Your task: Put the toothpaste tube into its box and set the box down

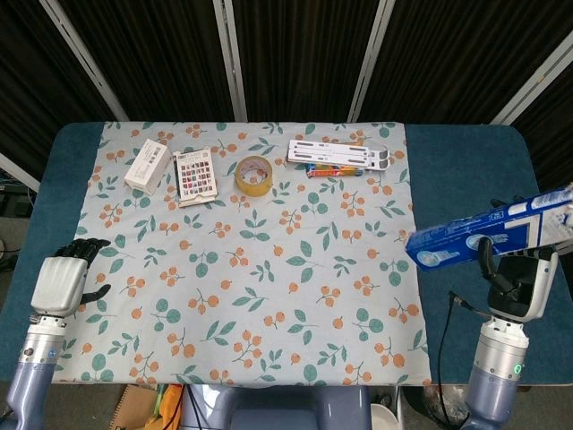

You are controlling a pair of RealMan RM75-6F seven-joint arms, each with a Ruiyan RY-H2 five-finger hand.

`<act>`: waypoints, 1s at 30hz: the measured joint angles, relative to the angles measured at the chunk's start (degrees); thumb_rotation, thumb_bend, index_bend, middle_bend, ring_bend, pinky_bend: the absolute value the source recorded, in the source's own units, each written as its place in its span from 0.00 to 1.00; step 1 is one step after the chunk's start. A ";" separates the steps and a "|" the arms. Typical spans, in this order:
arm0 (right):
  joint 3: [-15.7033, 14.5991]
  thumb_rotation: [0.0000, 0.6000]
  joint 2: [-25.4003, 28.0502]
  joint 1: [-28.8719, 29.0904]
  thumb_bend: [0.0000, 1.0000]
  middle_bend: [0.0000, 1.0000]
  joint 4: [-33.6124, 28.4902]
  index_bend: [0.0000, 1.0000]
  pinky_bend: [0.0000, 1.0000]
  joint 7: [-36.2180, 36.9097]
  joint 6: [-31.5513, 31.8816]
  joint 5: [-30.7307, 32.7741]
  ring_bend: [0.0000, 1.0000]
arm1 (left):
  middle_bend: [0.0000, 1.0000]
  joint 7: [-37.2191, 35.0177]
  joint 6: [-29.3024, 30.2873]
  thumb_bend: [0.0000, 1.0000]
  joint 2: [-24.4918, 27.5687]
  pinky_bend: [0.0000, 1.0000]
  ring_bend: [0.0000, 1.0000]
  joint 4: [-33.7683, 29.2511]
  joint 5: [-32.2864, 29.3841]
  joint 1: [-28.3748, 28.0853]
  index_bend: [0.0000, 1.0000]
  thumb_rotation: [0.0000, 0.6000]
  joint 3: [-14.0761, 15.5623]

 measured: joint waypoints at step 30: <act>-2.21 1.00 3.63 -0.61 0.47 0.52 1.82 0.38 0.36 -0.43 -3.84 1.44 0.38 | 0.27 0.78 -4.79 0.00 0.09 0.40 0.26 -1.42 0.49 2.31 0.23 1.00 -3.26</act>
